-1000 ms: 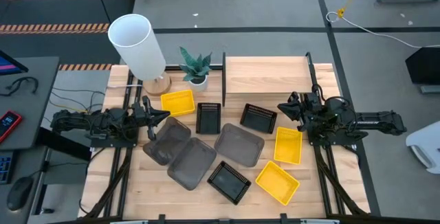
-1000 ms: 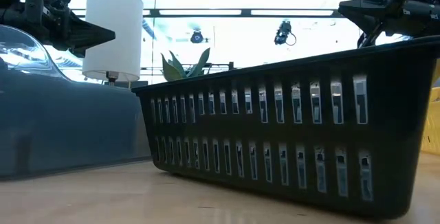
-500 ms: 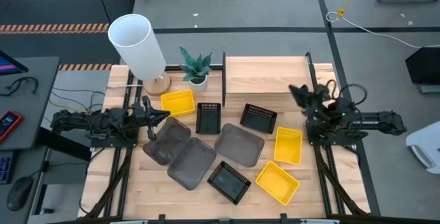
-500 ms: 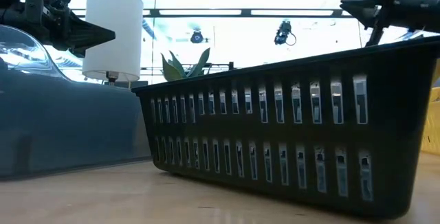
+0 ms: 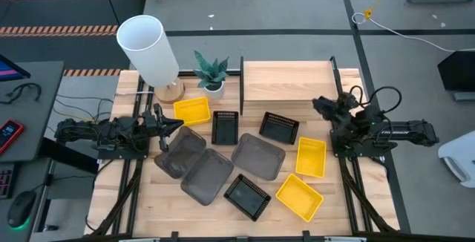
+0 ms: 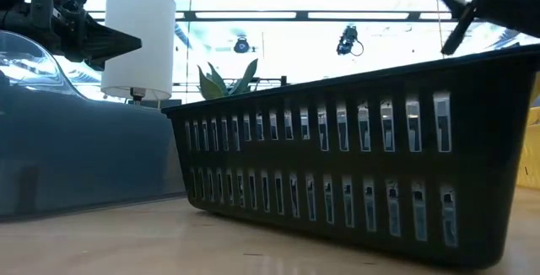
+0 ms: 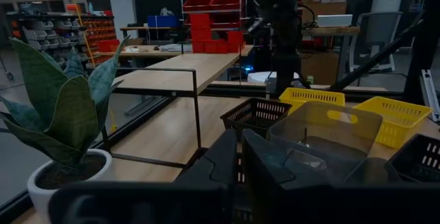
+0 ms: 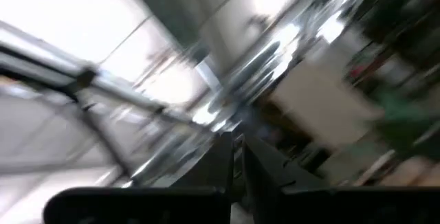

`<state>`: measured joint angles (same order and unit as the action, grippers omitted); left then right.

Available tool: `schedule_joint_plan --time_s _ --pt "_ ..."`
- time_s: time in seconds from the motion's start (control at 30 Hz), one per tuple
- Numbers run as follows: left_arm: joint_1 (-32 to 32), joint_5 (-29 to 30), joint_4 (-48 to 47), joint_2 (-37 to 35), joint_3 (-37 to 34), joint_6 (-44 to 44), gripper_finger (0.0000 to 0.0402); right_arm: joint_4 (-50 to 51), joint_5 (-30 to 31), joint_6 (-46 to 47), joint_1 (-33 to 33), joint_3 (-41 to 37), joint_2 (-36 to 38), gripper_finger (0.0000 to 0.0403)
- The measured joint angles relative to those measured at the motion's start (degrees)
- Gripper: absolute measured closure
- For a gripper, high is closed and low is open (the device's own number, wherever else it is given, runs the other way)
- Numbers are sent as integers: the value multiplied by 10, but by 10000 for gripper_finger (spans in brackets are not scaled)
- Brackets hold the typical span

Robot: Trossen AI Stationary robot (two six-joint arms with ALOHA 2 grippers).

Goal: Stack baskets on shelf by color
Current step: Stack the bottom yellow bin on top of the yellow bin

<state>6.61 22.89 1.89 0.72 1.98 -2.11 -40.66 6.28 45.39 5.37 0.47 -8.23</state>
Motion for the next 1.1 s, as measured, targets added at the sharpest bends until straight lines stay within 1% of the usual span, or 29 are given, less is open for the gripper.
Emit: schedule_joint_plan --time_s 0.07,0.17,0.23,0.33,0.4,0.47,0.53,0.67,0.87,0.97,1.1 --pt "0 0 0 0 0 0 375 1 -51 45 0 0 0 366" --pt "0 0 0 0 0 0 376 25 -105 88 0 0 0 366" --pt "0 0 0 0 0 -1 373 84 -140 100 -2 11 -5 368" --pt "0 5 -2 0 0 -2 369 219 -164 95 -13 52 -22 377" --pt "0 6 2 0 0 -3 366 306 -166 79 -26 90 -42 387" --pt "0 -2 6 0 0 30 366 376 -166 57 -41 128 -64 396" --pt "0 -8 5 0 0 94 367 436 -163 42 -55 163 -88 398" --pt "0 -9 5 0 0 228 373 537 -133 40 -83 221 -140 396" --pt "0 -9 5 0 0 397 369 657 -112 57 -122 291 -238 397" --pt "0 -9 5 0 0 448 365 683 -113 71 -142 314 -296 397" --pt "0 -9 5 0 0 488 369 726 -114 75 -170 345 -378 397"
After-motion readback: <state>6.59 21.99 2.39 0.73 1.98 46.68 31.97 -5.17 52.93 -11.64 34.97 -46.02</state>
